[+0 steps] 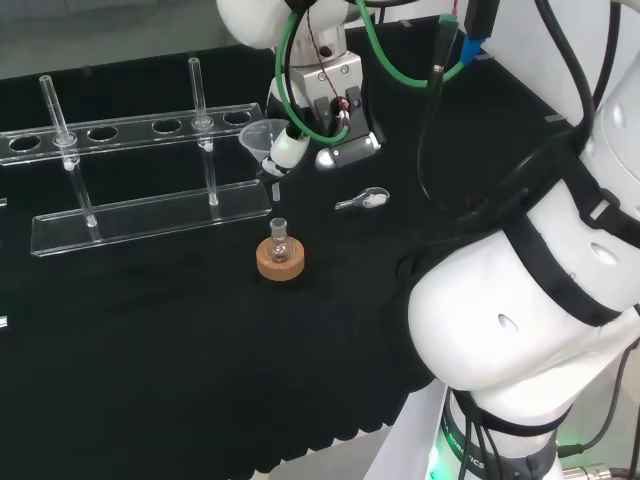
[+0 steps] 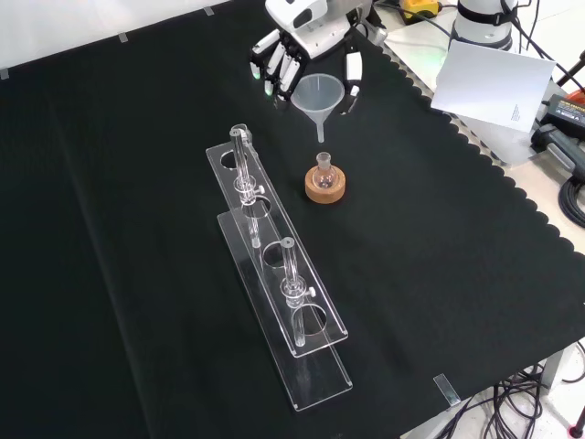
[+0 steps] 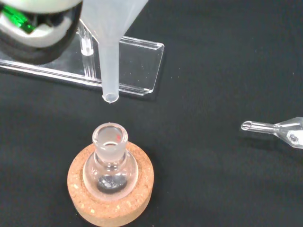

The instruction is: Place the funnel on the round-bottom flask.

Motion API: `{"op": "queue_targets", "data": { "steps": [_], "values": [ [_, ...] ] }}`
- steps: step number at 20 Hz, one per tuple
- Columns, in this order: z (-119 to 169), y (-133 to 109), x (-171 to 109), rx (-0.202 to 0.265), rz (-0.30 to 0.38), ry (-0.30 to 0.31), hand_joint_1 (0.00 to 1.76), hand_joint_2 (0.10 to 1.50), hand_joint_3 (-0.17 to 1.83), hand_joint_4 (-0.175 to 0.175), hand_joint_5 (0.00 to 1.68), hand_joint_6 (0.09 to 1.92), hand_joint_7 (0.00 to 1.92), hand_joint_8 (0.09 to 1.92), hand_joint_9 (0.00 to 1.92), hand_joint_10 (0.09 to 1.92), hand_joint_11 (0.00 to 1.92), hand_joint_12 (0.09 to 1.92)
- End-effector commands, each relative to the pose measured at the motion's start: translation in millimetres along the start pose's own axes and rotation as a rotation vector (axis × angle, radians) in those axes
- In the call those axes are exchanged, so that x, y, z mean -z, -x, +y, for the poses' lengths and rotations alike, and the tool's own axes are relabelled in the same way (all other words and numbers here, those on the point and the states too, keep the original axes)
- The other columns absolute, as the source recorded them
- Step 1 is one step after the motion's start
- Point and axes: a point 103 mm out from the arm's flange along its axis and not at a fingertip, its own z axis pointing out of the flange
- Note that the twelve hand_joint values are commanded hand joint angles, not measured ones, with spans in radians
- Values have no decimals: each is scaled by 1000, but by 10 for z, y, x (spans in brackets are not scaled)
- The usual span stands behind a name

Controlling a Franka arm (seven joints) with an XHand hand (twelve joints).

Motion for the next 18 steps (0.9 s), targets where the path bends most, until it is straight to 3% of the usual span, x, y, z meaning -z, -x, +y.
{"op": "queue_targets", "data": {
  "steps": [1,18],
  "values": [
    [-34,35,-160,-31,2,33,893,518,660,67,853,152,1079,521,677,428,0,1257],
    [64,108,-166,-113,103,44,895,502,694,66,852,170,1078,518,677,429,0,1260]
  ]
}}
